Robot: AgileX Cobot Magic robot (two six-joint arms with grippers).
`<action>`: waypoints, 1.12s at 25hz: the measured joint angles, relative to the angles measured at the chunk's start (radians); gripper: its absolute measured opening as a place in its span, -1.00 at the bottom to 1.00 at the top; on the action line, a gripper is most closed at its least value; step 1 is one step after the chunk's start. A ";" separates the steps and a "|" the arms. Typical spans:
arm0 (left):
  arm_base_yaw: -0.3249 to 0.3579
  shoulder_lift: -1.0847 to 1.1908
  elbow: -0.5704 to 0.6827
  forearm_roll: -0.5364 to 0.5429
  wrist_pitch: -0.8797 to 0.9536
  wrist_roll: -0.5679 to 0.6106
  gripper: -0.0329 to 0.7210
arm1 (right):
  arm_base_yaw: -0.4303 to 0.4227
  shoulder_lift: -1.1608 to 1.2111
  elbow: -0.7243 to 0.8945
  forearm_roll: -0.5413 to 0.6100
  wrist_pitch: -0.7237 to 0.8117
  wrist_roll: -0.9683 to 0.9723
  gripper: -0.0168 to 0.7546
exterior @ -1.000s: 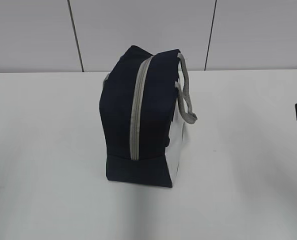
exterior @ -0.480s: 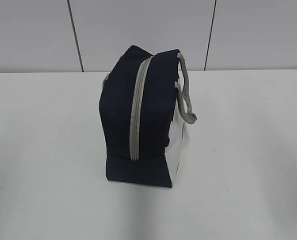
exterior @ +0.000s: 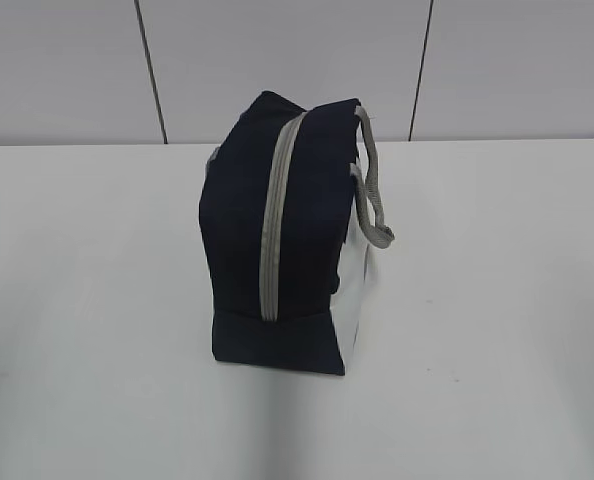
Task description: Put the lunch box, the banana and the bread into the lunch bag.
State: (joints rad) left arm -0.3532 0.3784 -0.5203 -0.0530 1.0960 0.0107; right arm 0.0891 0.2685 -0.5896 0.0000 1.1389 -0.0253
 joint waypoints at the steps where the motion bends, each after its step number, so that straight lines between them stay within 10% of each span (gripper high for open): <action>1: 0.000 0.000 0.000 0.000 0.000 0.000 -0.07 | -0.008 -0.030 0.020 0.000 0.002 -0.004 0.27; 28: 0.000 0.000 0.000 0.000 0.000 0.000 -0.27 | -0.032 -0.287 0.086 0.000 0.004 -0.014 0.27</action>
State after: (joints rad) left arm -0.3532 0.3784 -0.5203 -0.0530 1.0960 0.0107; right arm 0.0568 -0.0186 -0.5038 0.0000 1.1429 -0.0388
